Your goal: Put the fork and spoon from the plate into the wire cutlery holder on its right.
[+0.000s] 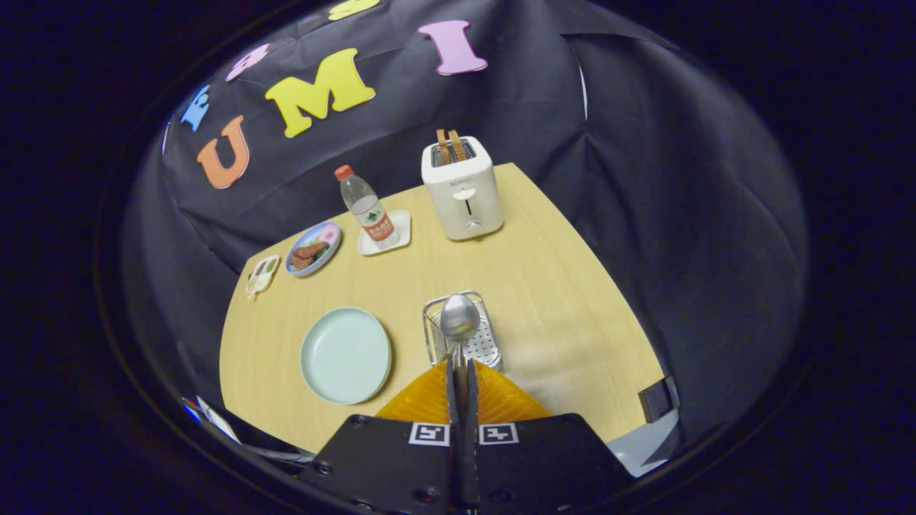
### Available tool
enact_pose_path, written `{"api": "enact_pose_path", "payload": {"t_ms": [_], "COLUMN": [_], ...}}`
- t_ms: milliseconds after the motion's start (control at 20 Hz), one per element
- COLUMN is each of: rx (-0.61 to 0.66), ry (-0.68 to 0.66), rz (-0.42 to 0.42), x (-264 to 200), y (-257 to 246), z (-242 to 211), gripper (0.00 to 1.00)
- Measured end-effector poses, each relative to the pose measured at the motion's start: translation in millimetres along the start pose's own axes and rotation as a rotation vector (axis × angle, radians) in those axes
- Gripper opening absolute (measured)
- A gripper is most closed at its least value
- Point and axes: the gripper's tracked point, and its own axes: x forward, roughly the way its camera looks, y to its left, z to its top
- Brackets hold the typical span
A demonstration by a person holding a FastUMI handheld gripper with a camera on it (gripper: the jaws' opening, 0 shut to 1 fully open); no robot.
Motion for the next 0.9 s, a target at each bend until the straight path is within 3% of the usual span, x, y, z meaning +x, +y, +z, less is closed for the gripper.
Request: {"api": "enact_pose_path", "payload": {"t_ms": [200, 450, 900], "rx": [0.038, 0.100, 0.100], "ry": [0.122, 0.179, 0.179], "rz": [0.008, -0.034, -0.076], "x": [4.3, 19.4, 30.2], "y": [9.7, 6.1, -0.2], "z": [-3.2, 2.2, 14.7], "gripper": [0.00, 0.00, 0.04]}}
